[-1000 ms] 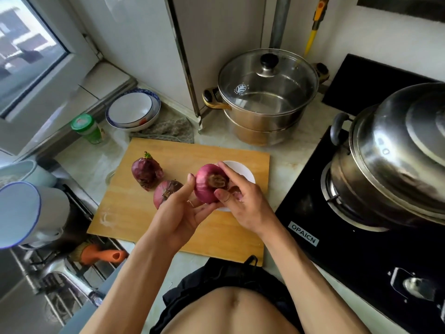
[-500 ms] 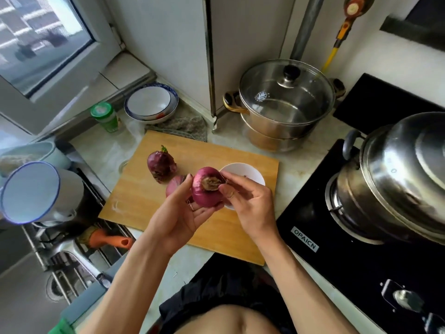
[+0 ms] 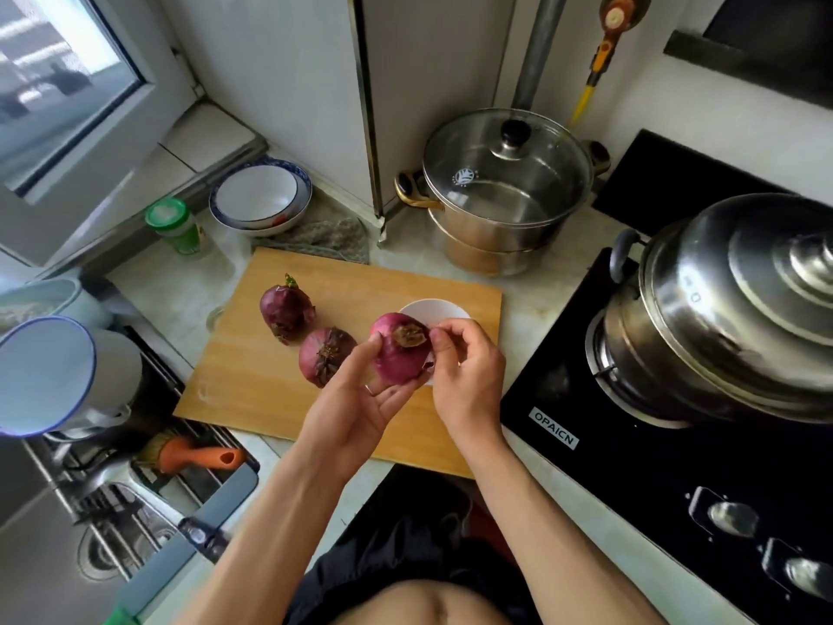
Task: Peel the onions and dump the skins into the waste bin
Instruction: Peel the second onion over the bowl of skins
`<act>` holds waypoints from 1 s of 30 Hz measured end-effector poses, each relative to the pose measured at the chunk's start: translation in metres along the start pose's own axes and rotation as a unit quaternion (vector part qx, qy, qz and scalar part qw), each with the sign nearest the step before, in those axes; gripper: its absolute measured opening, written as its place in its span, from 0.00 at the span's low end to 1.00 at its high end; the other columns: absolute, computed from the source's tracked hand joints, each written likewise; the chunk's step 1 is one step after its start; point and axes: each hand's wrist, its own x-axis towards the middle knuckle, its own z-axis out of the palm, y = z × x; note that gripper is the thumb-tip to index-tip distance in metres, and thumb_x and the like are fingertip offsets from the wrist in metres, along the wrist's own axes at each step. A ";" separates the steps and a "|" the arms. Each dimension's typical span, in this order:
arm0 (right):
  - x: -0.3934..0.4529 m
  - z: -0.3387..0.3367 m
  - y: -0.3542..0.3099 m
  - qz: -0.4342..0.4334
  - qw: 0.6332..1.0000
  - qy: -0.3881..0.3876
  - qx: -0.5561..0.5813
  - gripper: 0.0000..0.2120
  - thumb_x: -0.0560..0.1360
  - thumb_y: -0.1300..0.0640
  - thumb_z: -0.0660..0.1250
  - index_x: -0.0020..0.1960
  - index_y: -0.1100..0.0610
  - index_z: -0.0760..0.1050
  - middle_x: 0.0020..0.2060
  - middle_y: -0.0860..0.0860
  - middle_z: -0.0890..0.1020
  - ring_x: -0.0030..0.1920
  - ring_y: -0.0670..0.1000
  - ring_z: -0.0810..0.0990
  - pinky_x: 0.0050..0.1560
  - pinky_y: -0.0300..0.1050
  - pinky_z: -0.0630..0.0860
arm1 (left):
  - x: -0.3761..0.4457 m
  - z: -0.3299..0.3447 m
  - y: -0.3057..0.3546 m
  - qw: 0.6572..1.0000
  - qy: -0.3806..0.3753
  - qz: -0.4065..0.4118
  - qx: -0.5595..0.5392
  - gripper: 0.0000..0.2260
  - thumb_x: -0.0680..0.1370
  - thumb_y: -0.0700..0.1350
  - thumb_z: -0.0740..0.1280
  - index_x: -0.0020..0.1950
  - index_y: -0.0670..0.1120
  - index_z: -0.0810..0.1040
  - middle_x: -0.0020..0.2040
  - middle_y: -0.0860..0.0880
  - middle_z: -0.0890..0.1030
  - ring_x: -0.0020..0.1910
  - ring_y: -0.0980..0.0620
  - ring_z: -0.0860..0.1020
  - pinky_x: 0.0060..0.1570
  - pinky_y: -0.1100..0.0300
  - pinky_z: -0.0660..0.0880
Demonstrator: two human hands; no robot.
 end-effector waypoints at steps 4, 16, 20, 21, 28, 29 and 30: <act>-0.001 0.001 0.007 0.045 0.999 0.015 0.002 0.04 0.79 0.61 0.67 0.47 0.58 0.80 0.41 0.43 0.82 0.44 0.41 0.80 0.47 0.31 0.75 | -0.002 0.006 -0.010 0.999 0.019 -0.013 -0.030 0.20 0.75 0.48 0.71 0.62 0.38 0.80 0.53 0.39 0.86 0.51 0.45 0.86 0.57 0.54 0.79; 0.011 0.001 0.011 0.276 0.951 0.024 0.140 0.11 0.79 0.62 0.67 0.40 0.52 0.79 0.53 0.56 0.85 0.55 0.53 0.84 0.56 0.53 0.81 | 0.003 0.014 -0.024 0.995 0.064 -0.032 -0.065 0.21 0.77 0.47 0.72 0.64 0.34 0.78 0.58 0.31 0.83 0.58 0.37 0.83 0.50 0.56 0.84; 0.020 -0.007 0.014 0.334 0.922 0.057 0.186 0.11 0.80 0.62 0.66 0.39 0.56 0.79 0.40 0.56 0.86 0.46 0.59 0.86 0.54 0.59 0.82 | 0.006 0.008 -0.022 0.994 0.082 -0.002 -0.066 0.23 0.74 0.47 0.73 0.64 0.35 0.76 0.57 0.32 0.83 0.57 0.37 0.84 0.51 0.54 0.84; 0.022 -0.011 0.017 0.319 0.931 0.060 0.168 0.10 0.80 0.62 0.67 0.40 0.56 0.79 0.37 0.55 0.85 0.43 0.59 0.86 0.51 0.60 0.83 | 0.007 0.005 -0.020 0.994 0.087 0.009 -0.068 0.23 0.74 0.47 0.73 0.64 0.35 0.76 0.57 0.33 0.84 0.57 0.38 0.84 0.52 0.52 0.83; 0.033 -0.026 0.017 0.103 0.980 -0.113 -0.124 0.05 0.76 0.58 0.72 0.45 0.59 0.86 0.41 0.50 0.87 0.42 0.46 0.84 0.45 0.37 0.78 | 0.005 0.000 -0.012 0.995 0.081 0.045 -0.041 0.20 0.72 0.45 0.73 0.60 0.37 0.78 0.58 0.34 0.84 0.56 0.40 0.85 0.56 0.46 0.81; 0.035 -0.025 0.019 0.084 0.977 -0.130 -0.149 0.06 0.77 0.58 0.72 0.46 0.59 0.86 0.43 0.50 0.87 0.44 0.47 0.84 0.46 0.38 0.78 | 0.005 0.001 -0.012 0.995 0.079 0.048 -0.043 0.19 0.72 0.45 0.73 0.60 0.37 0.78 0.58 0.34 0.84 0.57 0.40 0.85 0.56 0.46 0.81; 0.037 -0.024 0.022 0.069 0.972 -0.145 -0.169 0.07 0.77 0.58 0.70 0.44 0.59 0.86 0.42 0.51 0.87 0.45 0.50 0.84 0.46 0.41 0.79 | 0.004 0.000 -0.011 0.995 0.079 0.052 -0.046 0.19 0.72 0.45 0.73 0.59 0.38 0.78 0.58 0.34 0.84 0.57 0.40 0.85 0.56 0.46 0.81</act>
